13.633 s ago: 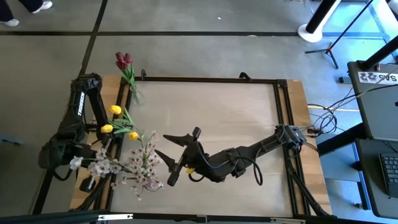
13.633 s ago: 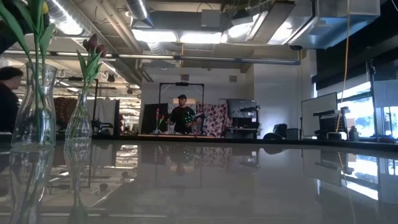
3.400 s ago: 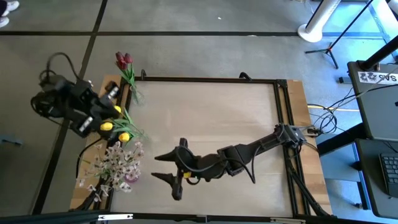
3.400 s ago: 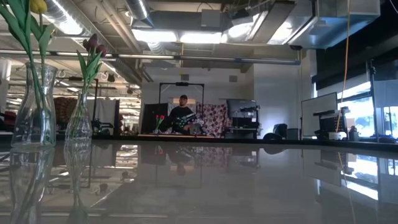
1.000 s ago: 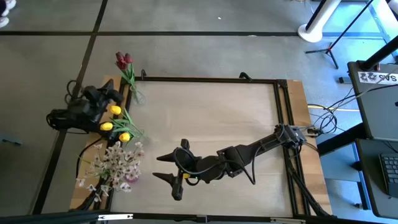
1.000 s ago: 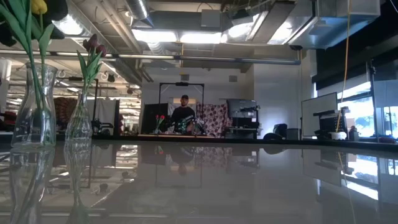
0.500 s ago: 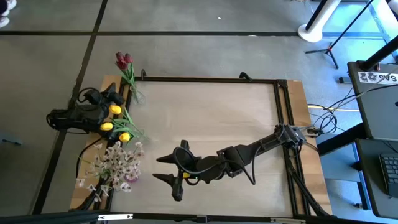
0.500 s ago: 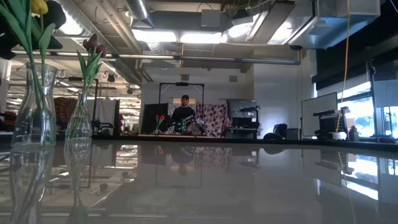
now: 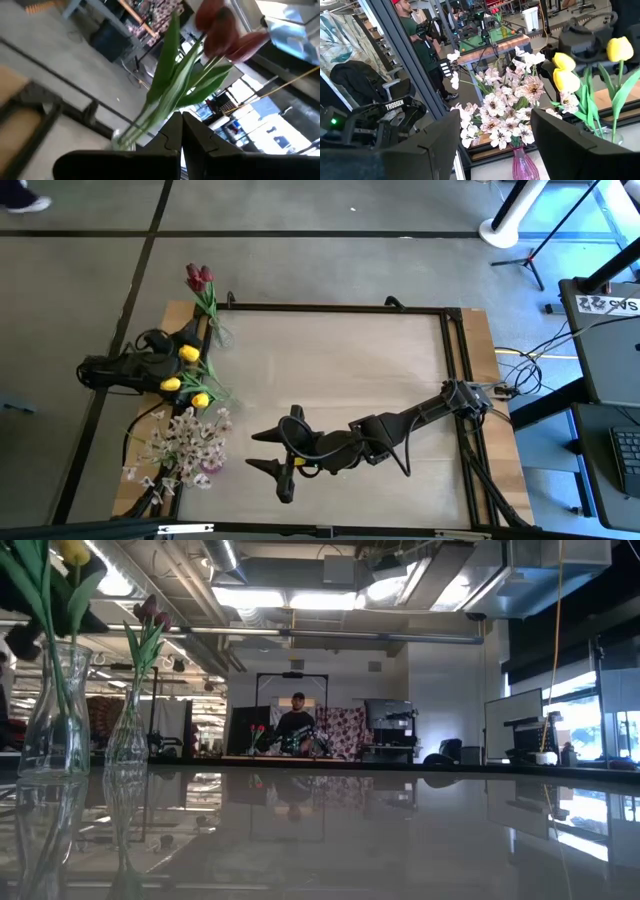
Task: Sort flowers into vase by color
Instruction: Return to Home Position
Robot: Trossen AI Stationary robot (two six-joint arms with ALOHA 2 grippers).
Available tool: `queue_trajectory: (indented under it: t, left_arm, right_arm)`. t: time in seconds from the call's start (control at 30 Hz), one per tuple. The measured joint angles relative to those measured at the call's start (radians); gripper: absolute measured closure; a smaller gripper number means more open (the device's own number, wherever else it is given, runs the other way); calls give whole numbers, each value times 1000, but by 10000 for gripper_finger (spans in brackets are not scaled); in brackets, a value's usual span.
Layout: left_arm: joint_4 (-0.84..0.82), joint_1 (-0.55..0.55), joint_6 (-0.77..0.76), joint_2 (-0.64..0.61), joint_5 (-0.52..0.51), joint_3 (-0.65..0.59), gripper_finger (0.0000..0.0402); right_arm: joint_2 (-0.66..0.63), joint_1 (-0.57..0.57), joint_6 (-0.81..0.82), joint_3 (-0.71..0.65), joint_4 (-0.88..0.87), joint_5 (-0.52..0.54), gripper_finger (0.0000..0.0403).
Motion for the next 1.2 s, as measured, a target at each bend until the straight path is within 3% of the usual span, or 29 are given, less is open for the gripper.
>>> queue_trajectory:
  t: [0.3,0.4,0.53,0.83,1.2]
  left_arm:
    - [0,0,-311,0,-4,-118,401]
    - [1,0,-353,0,-23,-135,401]
    - [-19,0,-316,0,-3,-156,401]
    - [-14,0,-50,0,-3,-157,401]
    - [-14,0,-32,0,5,-158,401]
  right_arm:
    - [0,15,48,0,-1,-8,162]
    - [0,22,49,0,-1,-8,162]
    - [0,27,53,0,-1,-8,162]
    - [0,27,53,0,-4,-8,162]
    - [0,26,52,0,-5,-8,162]
